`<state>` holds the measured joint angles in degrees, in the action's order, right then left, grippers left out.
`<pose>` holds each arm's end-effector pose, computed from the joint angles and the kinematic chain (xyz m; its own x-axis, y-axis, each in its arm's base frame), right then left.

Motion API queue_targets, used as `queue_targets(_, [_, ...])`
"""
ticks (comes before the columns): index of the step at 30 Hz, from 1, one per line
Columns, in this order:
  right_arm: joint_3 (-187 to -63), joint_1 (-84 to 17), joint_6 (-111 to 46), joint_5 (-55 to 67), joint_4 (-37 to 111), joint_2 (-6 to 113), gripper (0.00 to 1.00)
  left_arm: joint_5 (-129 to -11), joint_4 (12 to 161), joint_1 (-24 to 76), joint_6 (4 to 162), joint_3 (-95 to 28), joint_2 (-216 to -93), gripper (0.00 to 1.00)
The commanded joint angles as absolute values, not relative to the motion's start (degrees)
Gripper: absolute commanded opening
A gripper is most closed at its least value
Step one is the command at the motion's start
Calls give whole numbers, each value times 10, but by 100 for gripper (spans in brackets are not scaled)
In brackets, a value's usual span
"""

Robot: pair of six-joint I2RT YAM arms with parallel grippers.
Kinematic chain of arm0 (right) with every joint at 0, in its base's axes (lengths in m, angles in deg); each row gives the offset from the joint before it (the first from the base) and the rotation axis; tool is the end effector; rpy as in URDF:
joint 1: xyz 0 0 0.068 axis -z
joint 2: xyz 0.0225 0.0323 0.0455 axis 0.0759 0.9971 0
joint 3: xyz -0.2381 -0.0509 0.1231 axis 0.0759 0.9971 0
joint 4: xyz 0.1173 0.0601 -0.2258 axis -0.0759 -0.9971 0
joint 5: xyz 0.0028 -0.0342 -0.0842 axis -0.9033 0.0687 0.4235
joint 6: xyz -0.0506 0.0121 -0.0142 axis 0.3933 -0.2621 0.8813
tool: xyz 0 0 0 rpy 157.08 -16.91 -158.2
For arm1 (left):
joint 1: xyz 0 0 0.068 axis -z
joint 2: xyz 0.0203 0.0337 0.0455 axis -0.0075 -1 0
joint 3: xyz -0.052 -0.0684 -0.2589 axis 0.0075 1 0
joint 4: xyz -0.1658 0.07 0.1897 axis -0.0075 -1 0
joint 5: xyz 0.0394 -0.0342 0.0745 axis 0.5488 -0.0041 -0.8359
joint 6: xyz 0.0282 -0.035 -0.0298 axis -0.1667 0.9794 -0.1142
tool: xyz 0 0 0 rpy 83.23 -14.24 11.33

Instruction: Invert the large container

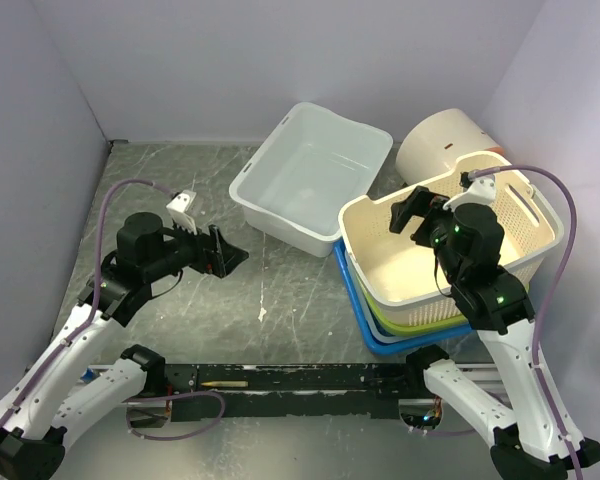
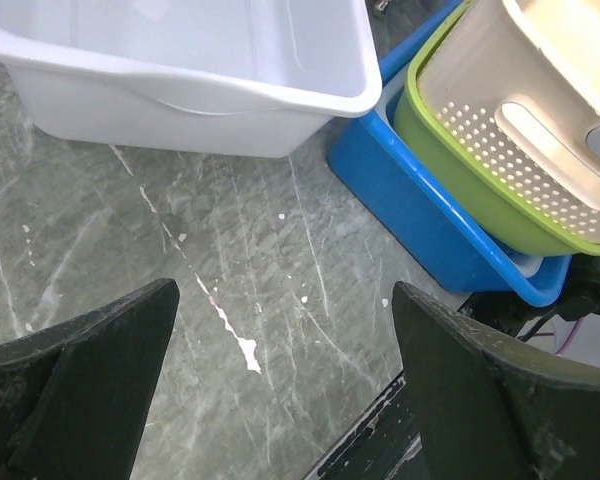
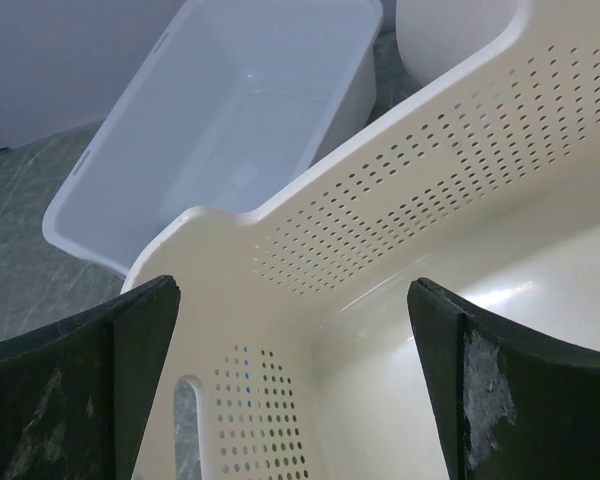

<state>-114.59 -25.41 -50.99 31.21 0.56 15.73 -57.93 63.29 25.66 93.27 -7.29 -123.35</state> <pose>0.1329 0.0395 0.4121 -0.2561 0.3374 -0.9058 0.0469 0.9403 0.3370 0.1535 -0.0888 0.3291 -0.5379 -0.1223 -0.8341 0.5434 0.7062 -0.4540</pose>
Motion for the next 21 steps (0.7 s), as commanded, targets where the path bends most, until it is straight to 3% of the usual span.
queue_targets(1, [-1144,-250,-508,327,23,155,100,-613,670,255,948,-69,-1228,100])
queue_targets(11, [-1153,-250,-491,334,21,157,100,-732,591,254,942,-166,-1329,100])
queue_targets(17, [-1148,-250,-499,325,22,149,100,-812,518,245,901,-343,-1499,97])
queue_targets(21, [-1145,-250,-508,308,33,149,100,-804,499,208,857,-468,-1631,95])
